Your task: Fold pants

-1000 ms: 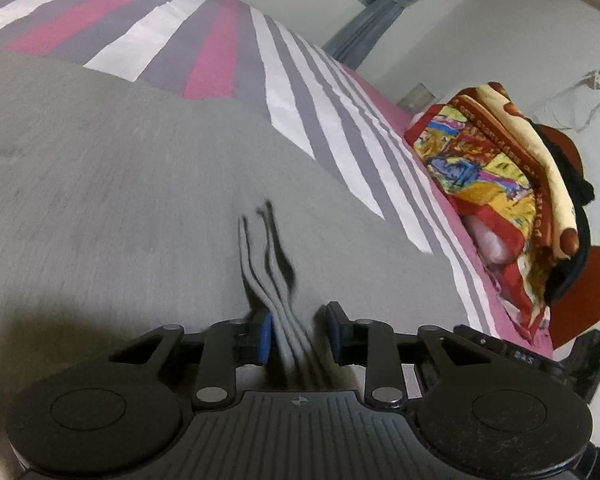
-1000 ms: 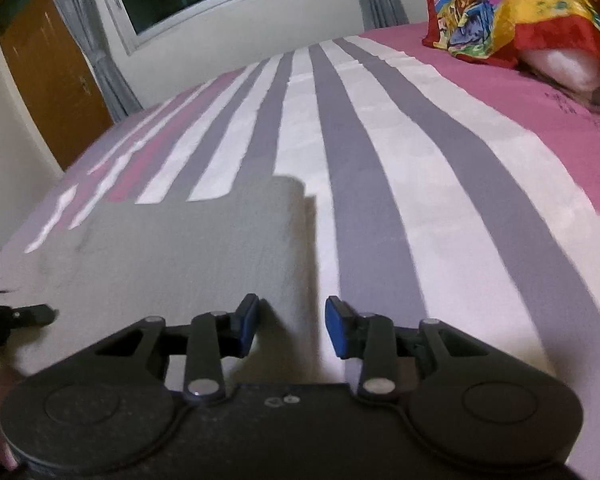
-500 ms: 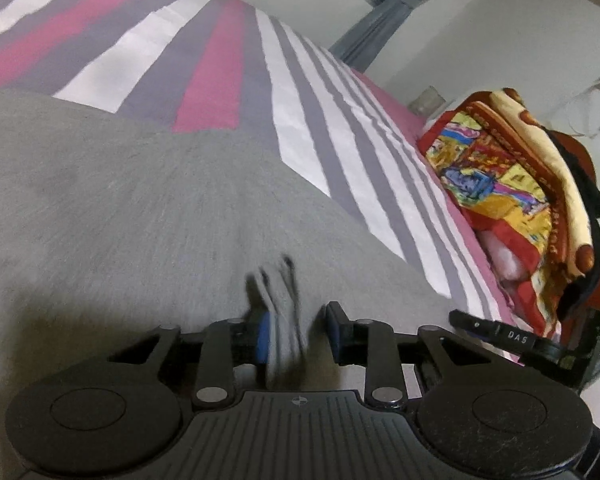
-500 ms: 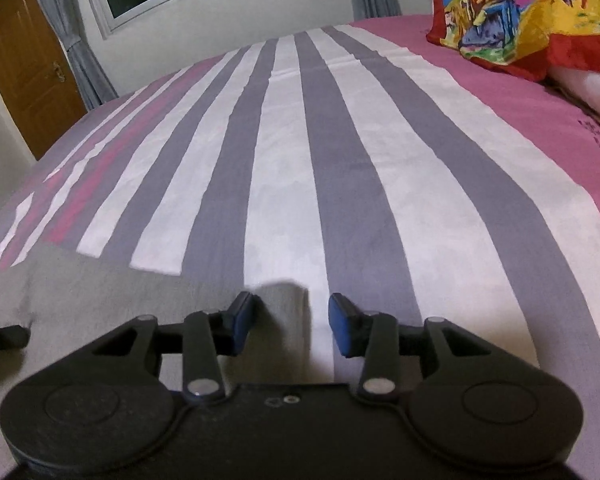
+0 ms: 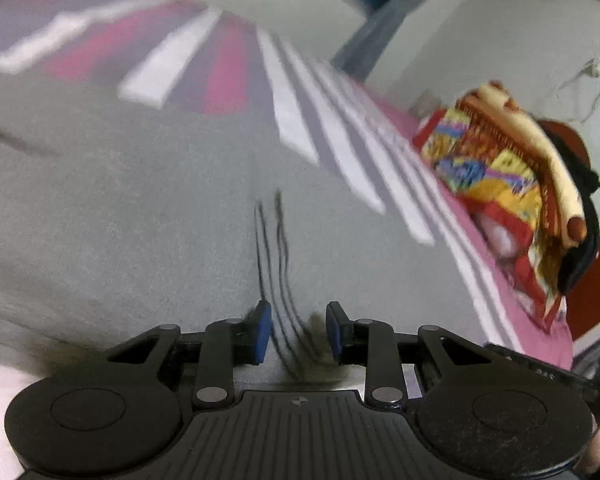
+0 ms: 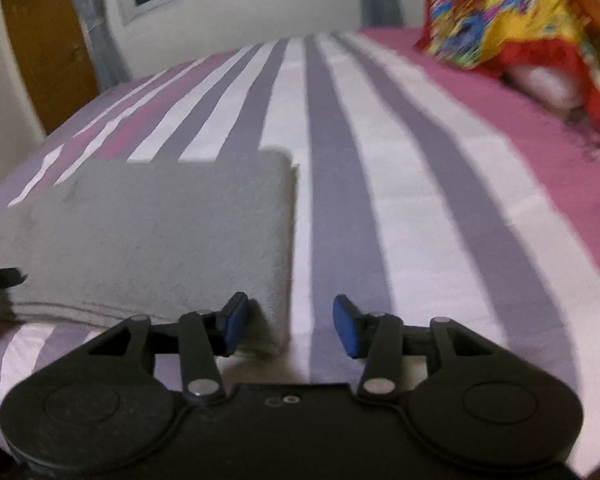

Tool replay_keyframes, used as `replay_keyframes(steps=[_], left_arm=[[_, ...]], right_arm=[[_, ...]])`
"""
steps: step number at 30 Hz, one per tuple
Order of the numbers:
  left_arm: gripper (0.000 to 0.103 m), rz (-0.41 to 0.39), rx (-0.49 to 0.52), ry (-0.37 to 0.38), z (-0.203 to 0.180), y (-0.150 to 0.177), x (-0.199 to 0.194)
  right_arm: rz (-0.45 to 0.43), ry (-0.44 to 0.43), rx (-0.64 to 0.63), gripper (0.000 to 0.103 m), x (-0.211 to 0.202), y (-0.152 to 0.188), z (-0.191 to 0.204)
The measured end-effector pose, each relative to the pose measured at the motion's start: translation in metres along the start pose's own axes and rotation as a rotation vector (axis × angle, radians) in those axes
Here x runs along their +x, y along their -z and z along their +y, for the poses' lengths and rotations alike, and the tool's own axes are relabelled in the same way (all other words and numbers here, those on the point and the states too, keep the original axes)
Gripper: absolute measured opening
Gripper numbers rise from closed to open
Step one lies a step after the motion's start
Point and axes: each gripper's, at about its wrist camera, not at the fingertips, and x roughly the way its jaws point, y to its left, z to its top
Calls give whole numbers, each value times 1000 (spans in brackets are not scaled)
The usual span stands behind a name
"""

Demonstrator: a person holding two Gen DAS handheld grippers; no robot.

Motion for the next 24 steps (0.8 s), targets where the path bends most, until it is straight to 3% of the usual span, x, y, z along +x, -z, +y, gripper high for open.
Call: replay_keyframes(steps=[1, 3, 6, 10, 13, 17, 19, 24], left_arm=[[60, -46, -3, -20, 1, 3, -13], [82, -146, -7, -89, 7, 8, -43], [82, -224, -35, -143, 34, 18, -87], [82, -281, -241, -183, 96, 29, -125], [81, -314, -428, -160, 146, 33, -131], [81, -364, -669, -68, 206, 39, -122], [81, -372, -697, -39, 219, 38, -114], [81, -388, -653, -60, 232, 15, -92]], right_arm=[[-29, -3, -11, 48, -7, 2, 1], [-71, -5, -30, 55, -16, 7, -2], [-106, -20, 39, 55, -22, 14, -18], [-139, -32, 161, 56, -27, 13, -42], [-133, -34, 206, 56, -23, 11, -49], [-110, -3, 206, 58, -17, 14, -44], [-100, 24, 194, 60, -15, 15, -39], [-90, 51, 188, 62, -11, 16, -36]])
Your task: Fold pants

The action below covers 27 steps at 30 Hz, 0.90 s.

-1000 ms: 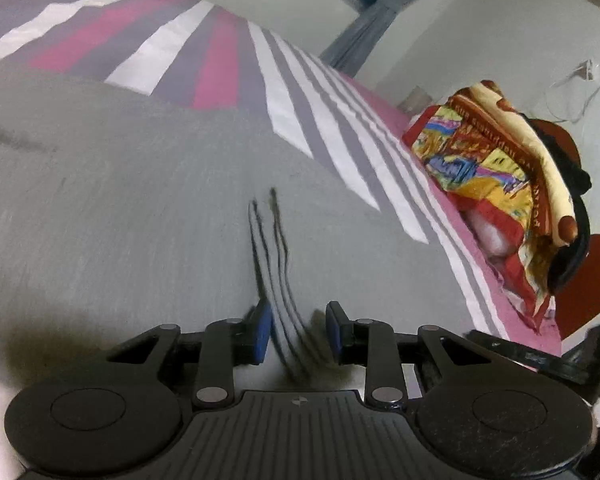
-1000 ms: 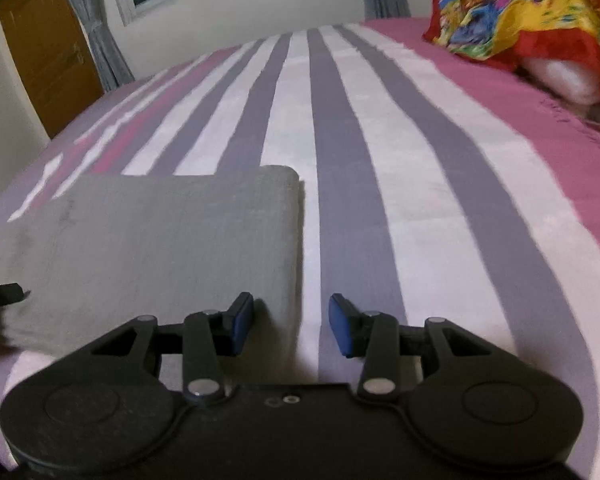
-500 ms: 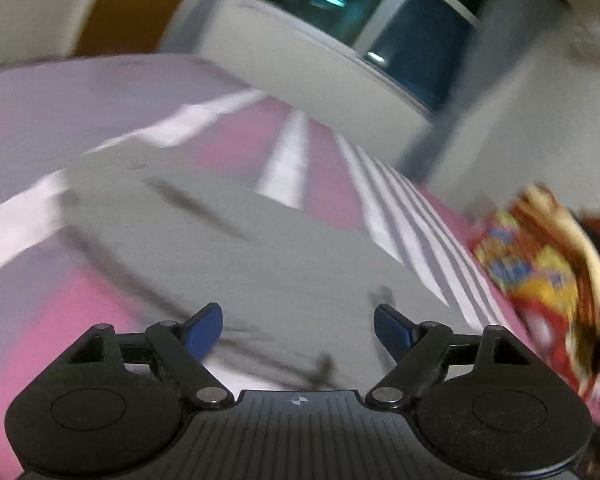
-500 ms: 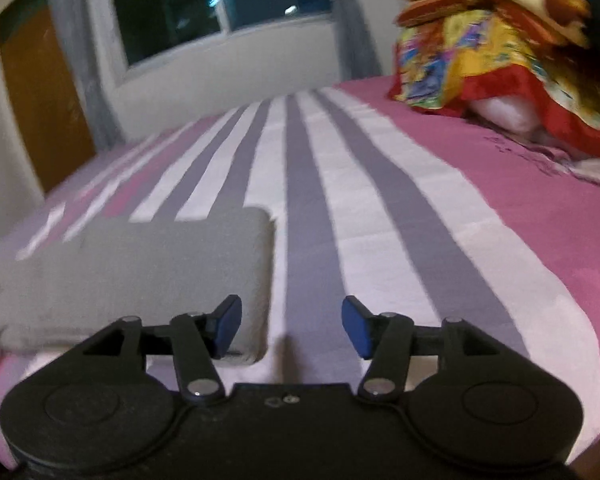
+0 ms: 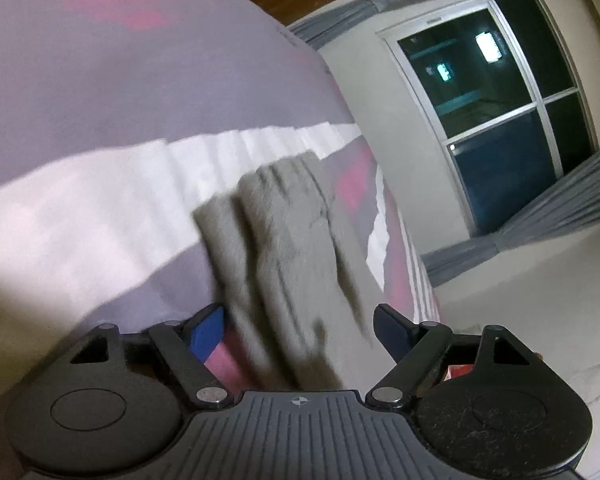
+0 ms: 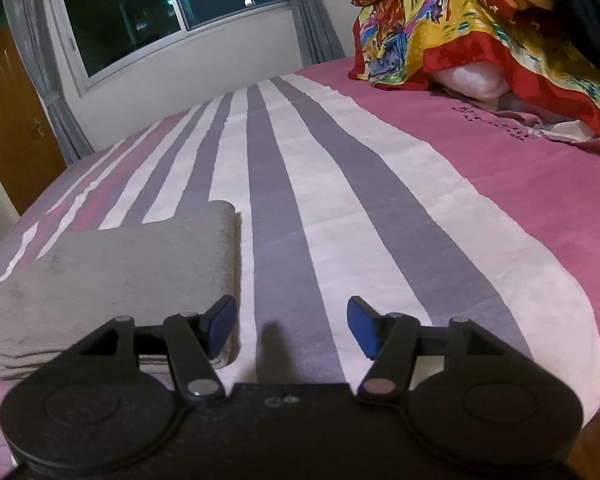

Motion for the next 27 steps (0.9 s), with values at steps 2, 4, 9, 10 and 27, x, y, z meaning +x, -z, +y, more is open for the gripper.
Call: replay_keyframes(steps=[2, 4, 9, 10, 27], left_arm=[[81, -28, 8, -1, 1, -1, 11], [21, -52, 12, -18, -5, -3, 18], [23, -129, 2, 109, 5, 6, -9], [23, -80, -51, 60, 25, 8, -1], [25, -9, 279, 131, -108, -16, -10]], right_arm=[[9, 14, -9, 63, 3, -1, 3], [21, 33, -37, 64, 9, -1, 9], [14, 47, -43, 64, 8, -1, 8], [8, 44, -27, 64, 7, -2, 4], [95, 110, -61, 92, 25, -8, -1]])
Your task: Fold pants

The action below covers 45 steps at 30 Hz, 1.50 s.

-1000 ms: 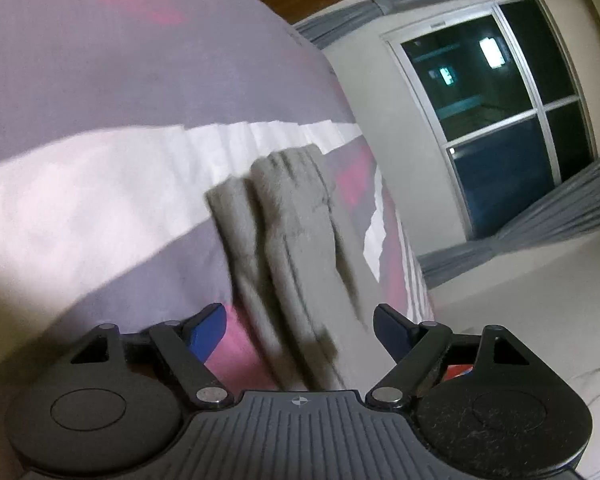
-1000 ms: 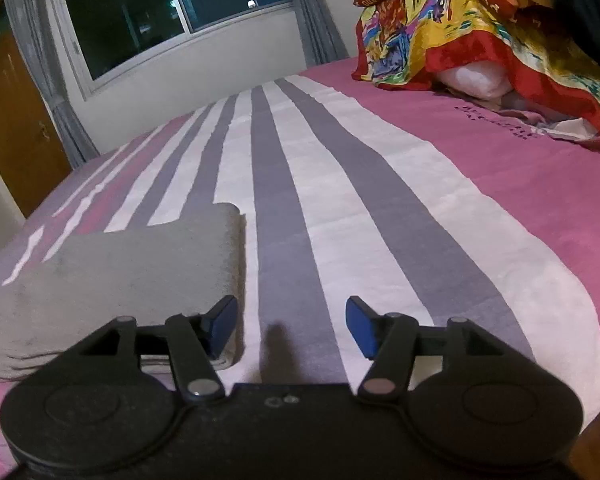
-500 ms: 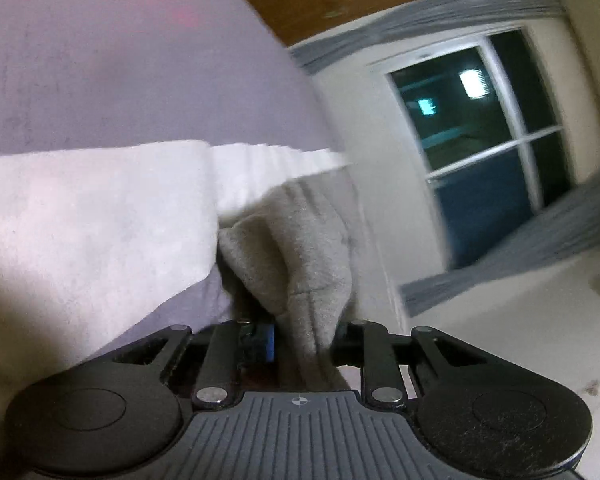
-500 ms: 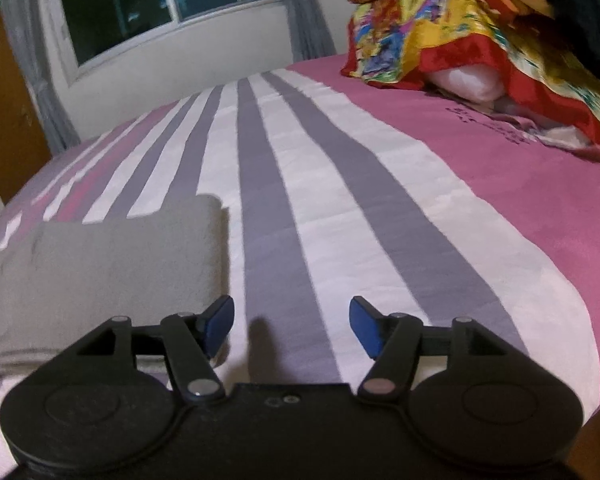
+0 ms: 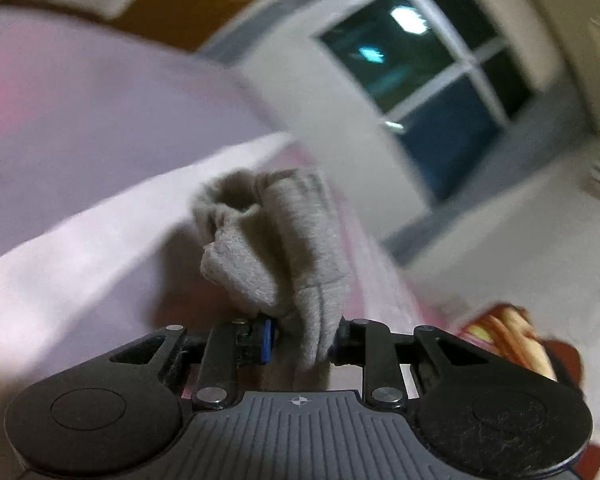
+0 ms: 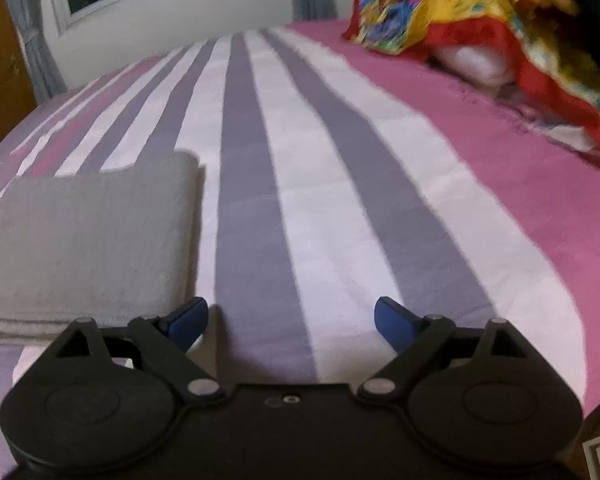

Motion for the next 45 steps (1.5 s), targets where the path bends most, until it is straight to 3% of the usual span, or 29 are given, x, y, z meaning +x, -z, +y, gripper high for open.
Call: replay_keyframes(steps=[3, 7, 12, 16, 19, 21, 24, 26, 30, 32, 35, 37, 39, 41, 45], left_arm=[[25, 33, 116, 106, -73, -3, 20], [25, 135, 285, 204, -160, 21, 52], [25, 316, 459, 266, -238, 88, 98], [25, 477, 584, 270, -267, 156, 116], [26, 604, 693, 226, -269, 207, 136], [30, 622, 776, 189, -263, 233, 137], [35, 606, 764, 180, -259, 225, 127], [48, 590, 749, 210, -261, 211, 117], [96, 480, 664, 266, -235, 172, 74], [96, 446, 625, 250, -214, 154, 60], [95, 364, 583, 145, -169, 129, 28], [81, 326, 587, 57, -141, 120, 9], [72, 335, 586, -7, -117, 117, -6], [72, 345, 630, -55, -104, 121, -15], [72, 383, 711, -77, -100, 134, -14]], right_arm=[[-26, -25, 119, 94, -6, 0, -21], [-44, -54, 197, 94, -12, 2, -39], [-57, -88, 215, 94, -18, 6, -51], [-81, -107, 271, 94, -23, 8, -68], [-100, -153, 357, 94, -23, 11, -82], [-105, -160, 383, 94, -23, 12, -87], [-108, -161, 385, 94, -26, 13, -88], [-113, -161, 382, 94, -28, 14, -89], [-139, -159, 388, 94, -35, 16, -90], [-144, -151, 383, 94, -39, 16, -88], [-151, -182, 341, 90, -50, 18, -78], [-157, -245, 307, 85, -60, 20, -67], [-164, -308, 287, 76, -66, 23, -53], [-158, -341, 273, 62, -67, 22, -39], [-136, -411, 254, 52, -59, 15, -4]])
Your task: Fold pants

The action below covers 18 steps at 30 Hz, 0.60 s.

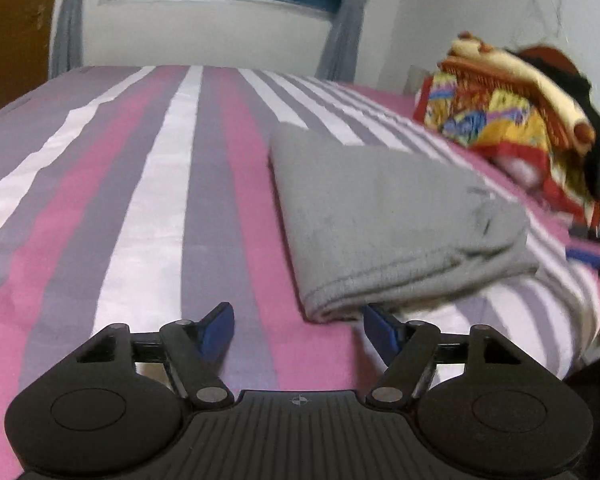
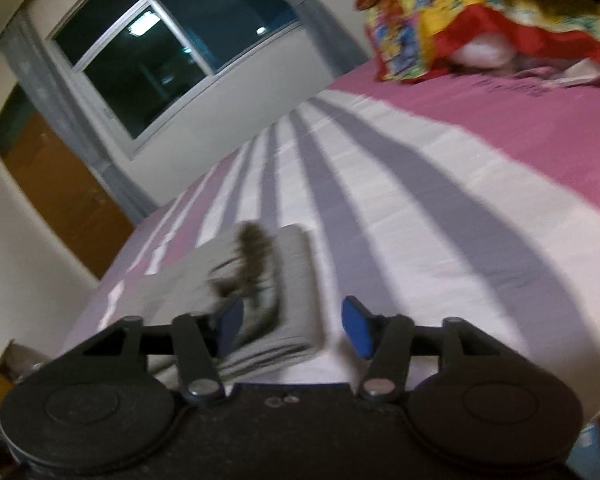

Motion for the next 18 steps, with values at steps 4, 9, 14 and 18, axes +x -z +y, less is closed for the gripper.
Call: replay_keyframes(steps=[4, 9, 14, 18], left_arm=[[72, -4, -37, -26, -4, -5, 19], [70, -8, -126, 25, 7, -7, 24], [69, 16, -92, 1, 6, -2, 36], [69, 16, -87, -15, 3, -3, 42]], right_arm=[[37, -49, -38, 47, 23, 2, 32], [120, -48, -56, 46, 56, 8, 54], [126, -25, -64, 42, 80, 5, 63], [146, 19, -67, 22, 92, -3, 71]])
